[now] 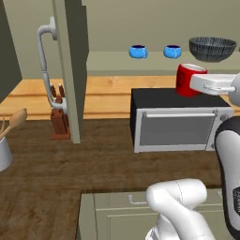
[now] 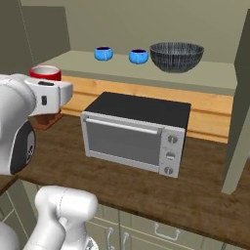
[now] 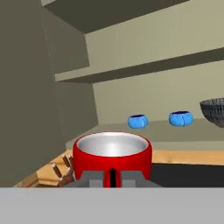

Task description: Gather all objects into one cabinet and sort the glasses and bowls to opposite sides.

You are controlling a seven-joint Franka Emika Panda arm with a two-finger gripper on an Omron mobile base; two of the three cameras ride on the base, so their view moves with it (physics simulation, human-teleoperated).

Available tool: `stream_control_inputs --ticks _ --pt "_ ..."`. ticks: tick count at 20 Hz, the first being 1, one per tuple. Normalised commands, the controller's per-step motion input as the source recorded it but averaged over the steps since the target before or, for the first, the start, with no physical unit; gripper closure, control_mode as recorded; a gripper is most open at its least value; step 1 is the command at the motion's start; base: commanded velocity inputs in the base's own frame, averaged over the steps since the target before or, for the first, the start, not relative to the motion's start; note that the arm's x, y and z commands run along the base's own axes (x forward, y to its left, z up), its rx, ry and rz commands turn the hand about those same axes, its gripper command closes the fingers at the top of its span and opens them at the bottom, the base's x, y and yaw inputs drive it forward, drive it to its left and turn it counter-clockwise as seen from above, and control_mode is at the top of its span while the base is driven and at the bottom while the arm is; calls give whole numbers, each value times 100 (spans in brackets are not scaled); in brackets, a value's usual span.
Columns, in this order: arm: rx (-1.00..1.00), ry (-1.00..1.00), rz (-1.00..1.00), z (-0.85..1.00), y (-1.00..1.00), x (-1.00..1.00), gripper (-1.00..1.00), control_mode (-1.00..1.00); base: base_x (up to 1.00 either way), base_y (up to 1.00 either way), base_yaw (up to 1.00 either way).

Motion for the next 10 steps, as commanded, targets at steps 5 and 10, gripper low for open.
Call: stream_control_inputs --ticks 5,10 --pt "-4 3 6 22 22 0 100 -100 0 0 0" --pt "-4 5 5 33 30 4 100 -100 0 0 0"
